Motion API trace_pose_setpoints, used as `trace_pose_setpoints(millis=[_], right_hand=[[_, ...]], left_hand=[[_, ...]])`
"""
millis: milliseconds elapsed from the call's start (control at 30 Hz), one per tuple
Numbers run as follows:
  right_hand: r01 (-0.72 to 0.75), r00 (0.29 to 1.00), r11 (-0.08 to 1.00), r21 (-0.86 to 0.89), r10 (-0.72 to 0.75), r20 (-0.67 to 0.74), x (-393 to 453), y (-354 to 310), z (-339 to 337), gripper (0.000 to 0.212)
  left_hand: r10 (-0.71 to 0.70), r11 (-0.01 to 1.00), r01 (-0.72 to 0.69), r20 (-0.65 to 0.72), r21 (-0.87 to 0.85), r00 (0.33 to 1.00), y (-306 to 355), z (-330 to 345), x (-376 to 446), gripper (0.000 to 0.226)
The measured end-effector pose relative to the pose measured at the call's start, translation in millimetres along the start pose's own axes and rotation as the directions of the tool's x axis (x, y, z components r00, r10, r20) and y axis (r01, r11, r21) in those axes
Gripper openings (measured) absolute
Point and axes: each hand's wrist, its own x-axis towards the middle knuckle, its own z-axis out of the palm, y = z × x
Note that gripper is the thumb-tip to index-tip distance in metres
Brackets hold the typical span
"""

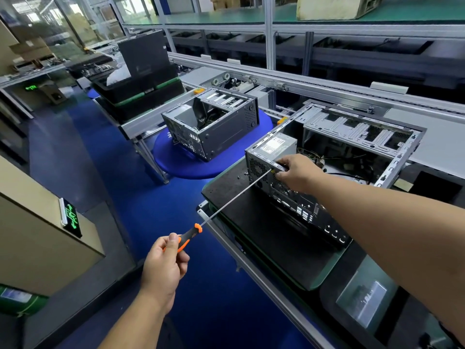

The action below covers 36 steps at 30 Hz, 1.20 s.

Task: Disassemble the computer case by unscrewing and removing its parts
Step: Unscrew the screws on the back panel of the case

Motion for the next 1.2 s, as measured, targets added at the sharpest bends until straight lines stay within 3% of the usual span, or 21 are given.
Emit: trace_pose_setpoints(millis=[167, 367, 567, 800, 967, 1067, 1200], right_hand=[[0.014, 1.000, 1.000, -0.025, -0.014, -0.003, -1.2, -1.7, -0.7, 0.024], [0.014, 1.000, 0.999, -0.037, -0.014, -0.003, -1.8, -2.3, -0.5, 0.025], [0.011, 1.000, 0.999, -0.035, -0.011, 0.001, -1.6, -2.4, -0.9, 0.032], [0.005, 1.000, 0.999, -0.037, -0.004, 0.009, -1.9, -3.1, -1.3, 0.039], [0.000, 1.000, 1.000, -0.031, 0.000, 0.005, -2.5, -3.8, -1.9, 0.030], [0.004, 1.000, 1.000, -0.018, -0.004, 0.009, -2.7, -3.7, -2.6, 0.028], [0.005, 1.000, 1.000, -0.020, -0.004, 0.014, -2.8, -3.2, -2.6, 0.027]], left_hand=[[-0.043, 0.999, 0.043, 0.018, 0.004, 0.999, 1.9, -2.2, -1.5, 0.042], [-0.008, 0.993, 0.013, 0.046, -0.121, 0.999, 1.1, -2.0, -1.9, 0.011], [0.019, 0.996, -0.016, 0.033, -0.090, 0.999, 1.4, -5.7, -0.2, 0.011], [-0.026, 0.991, 0.031, 0.038, -0.134, 0.999, 4.8, -5.7, 0.2, 0.047], [-0.186, 0.980, 0.184, -0.019, -0.077, 0.982, 5.9, -1.5, 2.5, 0.058], [-0.222, 0.970, 0.222, 0.008, -0.096, 0.975, 6.1, 1.1, -0.2, 0.046], [-0.123, 0.978, 0.124, 0.017, -0.170, 0.992, 7.6, 1.8, -6.0, 0.020]])
